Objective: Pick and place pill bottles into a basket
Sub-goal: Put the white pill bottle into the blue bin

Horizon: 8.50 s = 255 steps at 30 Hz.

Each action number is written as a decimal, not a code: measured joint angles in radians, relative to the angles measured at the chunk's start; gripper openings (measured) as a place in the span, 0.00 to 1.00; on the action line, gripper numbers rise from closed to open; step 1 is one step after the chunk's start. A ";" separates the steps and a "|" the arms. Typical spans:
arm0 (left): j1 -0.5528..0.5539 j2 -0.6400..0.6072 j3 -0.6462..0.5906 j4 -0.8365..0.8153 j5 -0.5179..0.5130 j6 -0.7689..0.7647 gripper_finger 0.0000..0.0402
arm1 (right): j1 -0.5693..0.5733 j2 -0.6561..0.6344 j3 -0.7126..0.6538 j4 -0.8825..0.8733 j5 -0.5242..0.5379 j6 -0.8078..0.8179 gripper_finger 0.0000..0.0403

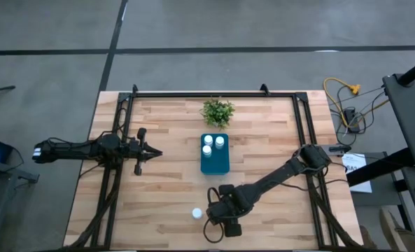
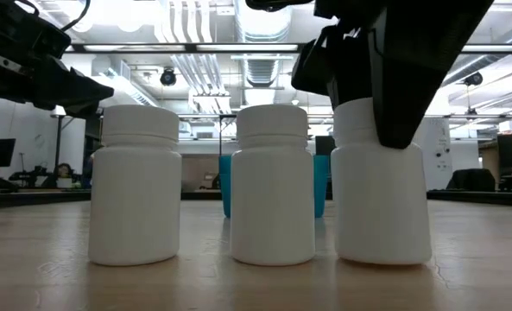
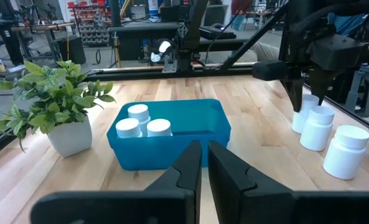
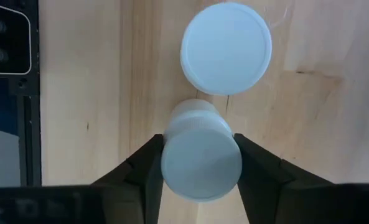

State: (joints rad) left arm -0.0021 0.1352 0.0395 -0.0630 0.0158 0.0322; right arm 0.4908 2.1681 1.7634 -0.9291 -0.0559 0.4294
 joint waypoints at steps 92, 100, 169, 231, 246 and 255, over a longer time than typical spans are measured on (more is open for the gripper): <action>0.000 0.002 0.000 0.000 0.007 0.000 0.03 | -0.612 -0.305 0.178 -0.370 -0.005 -0.349 0.36; 0.000 0.008 0.000 0.000 0.007 0.000 0.03 | -0.613 -0.207 0.172 -0.363 -0.005 -0.378 0.36; 0.000 0.015 0.001 -0.014 0.008 -0.026 0.03 | -0.624 -0.379 -0.365 0.138 -0.119 -0.352 0.36; 0.000 0.020 0.000 -0.016 0.009 -0.027 0.03 | -0.696 -0.157 -0.219 0.031 -0.154 -0.418 0.36; 0.000 0.040 0.000 -0.017 0.011 -0.027 0.03 | -0.696 -0.174 -0.220 0.028 -0.124 -0.411 0.36; 0.000 0.041 0.000 -0.017 0.012 -0.027 0.03 | -0.688 -0.172 -0.223 0.030 -0.074 -0.407 0.36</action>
State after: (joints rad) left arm -0.0025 0.1761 0.0399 -0.0803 0.0274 0.0048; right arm -0.1968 1.9965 1.5406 -0.8986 -0.1299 0.0224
